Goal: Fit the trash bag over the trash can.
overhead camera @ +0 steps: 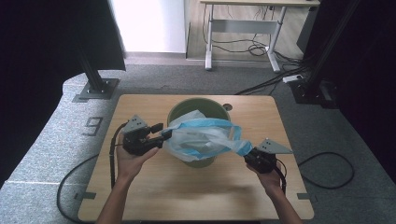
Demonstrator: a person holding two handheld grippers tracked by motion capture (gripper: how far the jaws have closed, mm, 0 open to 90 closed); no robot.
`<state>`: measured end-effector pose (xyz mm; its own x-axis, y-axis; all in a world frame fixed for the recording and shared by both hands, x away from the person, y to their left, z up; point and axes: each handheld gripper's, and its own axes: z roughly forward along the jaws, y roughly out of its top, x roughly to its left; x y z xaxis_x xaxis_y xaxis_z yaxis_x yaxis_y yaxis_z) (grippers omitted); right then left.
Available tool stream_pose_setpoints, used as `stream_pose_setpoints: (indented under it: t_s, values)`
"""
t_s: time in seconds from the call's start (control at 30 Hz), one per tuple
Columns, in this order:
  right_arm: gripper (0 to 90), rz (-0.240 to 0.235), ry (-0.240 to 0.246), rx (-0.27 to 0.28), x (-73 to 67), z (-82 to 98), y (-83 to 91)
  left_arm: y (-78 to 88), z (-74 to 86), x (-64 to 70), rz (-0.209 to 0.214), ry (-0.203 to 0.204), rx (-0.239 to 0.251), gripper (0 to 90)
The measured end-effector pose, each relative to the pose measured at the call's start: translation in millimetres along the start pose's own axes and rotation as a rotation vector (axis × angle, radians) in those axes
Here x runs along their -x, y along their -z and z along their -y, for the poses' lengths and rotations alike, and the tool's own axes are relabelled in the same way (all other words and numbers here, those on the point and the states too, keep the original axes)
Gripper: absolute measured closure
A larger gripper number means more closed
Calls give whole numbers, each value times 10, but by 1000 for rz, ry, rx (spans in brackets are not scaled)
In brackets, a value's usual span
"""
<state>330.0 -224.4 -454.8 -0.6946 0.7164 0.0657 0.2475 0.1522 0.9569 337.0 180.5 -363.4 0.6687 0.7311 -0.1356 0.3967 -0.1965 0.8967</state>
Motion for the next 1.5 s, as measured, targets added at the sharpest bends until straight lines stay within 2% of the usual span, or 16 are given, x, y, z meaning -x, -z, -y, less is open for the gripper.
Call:
stream_pose_setpoints:
  t_s: [0.1,0.17,0.23,0.33,0.4,0.47,0.6,0.73,0.9,1.0,1.13,1.3,1.5]
  values:
    - [836,-7,8,-1,10,16,19,-42,6,-33,20,11,-10,743]
    - [805,-11,27,4,5,31,48,-61,16,-48,49,11,-4,803]
    - [764,-7,38,2,4,52,83,-70,24,-58,54,10,0,841]
    - [698,40,67,-26,9,103,155,-64,36,-108,56,24,18,890]
    - [673,51,74,-30,17,137,203,-56,39,-142,57,38,30,898]
    - [648,58,77,-34,40,165,248,-50,44,-179,76,48,39,899]
    - [624,98,74,-51,146,189,328,-36,59,-228,76,66,47,900]
    - [604,145,37,-29,325,103,381,-50,63,-243,69,66,35,900]
    - [596,157,54,-1,404,-90,325,-62,64,-256,62,68,28,899]
    - [594,147,66,23,421,-243,269,-63,63,-275,59,72,25,899]
    - [591,104,64,65,390,-426,171,-76,46,-283,56,71,14,899]
    - [576,52,104,42,313,-586,-8,-82,13,-273,55,66,15,899]
    - [543,-18,106,10,305,-594,-154,-92,-6,-305,52,74,2,899]
